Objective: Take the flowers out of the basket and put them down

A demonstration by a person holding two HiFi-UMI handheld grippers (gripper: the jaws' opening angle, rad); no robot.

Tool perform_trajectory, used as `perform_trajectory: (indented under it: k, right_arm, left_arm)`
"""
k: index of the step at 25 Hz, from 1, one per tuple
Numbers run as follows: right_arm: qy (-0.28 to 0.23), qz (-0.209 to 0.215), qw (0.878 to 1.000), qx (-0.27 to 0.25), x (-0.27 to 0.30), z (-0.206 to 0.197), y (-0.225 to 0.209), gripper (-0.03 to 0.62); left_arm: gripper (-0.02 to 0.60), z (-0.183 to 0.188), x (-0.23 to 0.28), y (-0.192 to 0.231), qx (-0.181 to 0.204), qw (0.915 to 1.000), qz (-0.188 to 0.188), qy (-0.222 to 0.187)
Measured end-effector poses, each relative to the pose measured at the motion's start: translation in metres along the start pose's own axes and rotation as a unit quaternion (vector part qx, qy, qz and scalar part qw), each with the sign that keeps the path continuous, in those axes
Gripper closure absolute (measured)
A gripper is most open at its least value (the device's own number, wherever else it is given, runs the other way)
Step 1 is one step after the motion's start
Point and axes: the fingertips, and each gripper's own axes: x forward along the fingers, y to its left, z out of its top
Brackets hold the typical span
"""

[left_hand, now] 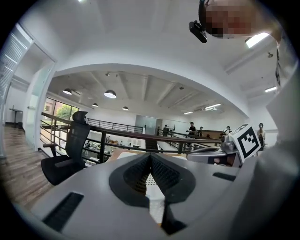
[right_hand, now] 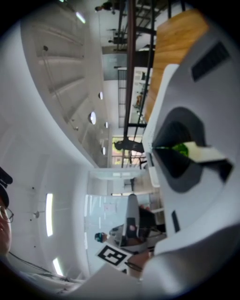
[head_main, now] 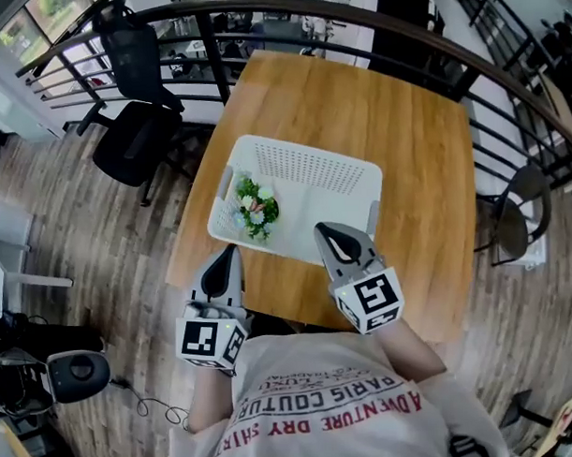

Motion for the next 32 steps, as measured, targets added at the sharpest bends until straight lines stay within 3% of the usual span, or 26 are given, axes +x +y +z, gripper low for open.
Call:
perform_trajectory:
  k: [5, 13, 17, 21, 22, 24, 32]
  right_arm:
    - [0.052, -0.042, 0.998, 0.014, 0.032, -0.005, -0.016, 0.565]
    - [0.164, -0.056, 0.984, 0.041, 0.090, -0.034, -0.017, 0.565]
    - [0.257, -0.028, 0.965, 0.040, 0.118, -0.070, -0.019, 0.565]
    - [0.356, 0.012, 0.933, 0.054, 0.141, -0.118, -0.023, 0.562]
    - [0.369, 0.017, 0.927, 0.069, 0.145, -0.127, -0.025, 0.545]
    - [0.385, 0.017, 0.918, 0.092, 0.152, -0.139, -0.028, 0.453]
    - [0.443, 0.003, 0.890, 0.109, 0.171, -0.174, -0.029, 0.439]
  left_arm:
    - [0.555, 0.014, 0.043, 0.030, 0.010, 0.9986, -0.050, 0.011]
    - [0.555, 0.016, 0.083, 0.078, -0.002, 0.9939, -0.107, 0.025]
    - [0.555, 0.005, 0.097, 0.098, -0.009, 0.9916, -0.125, 0.033]
    - [0.555, -0.006, 0.108, 0.115, -0.007, 0.9903, -0.133, 0.041]
    - [0.555, -0.008, 0.110, 0.118, -0.008, 0.9901, -0.134, 0.042]
    - [0.555, -0.009, 0.114, 0.121, -0.017, 0.9893, -0.138, 0.043]
    - [0.555, -0.010, 0.126, 0.130, -0.039, 0.9853, -0.159, 0.047]
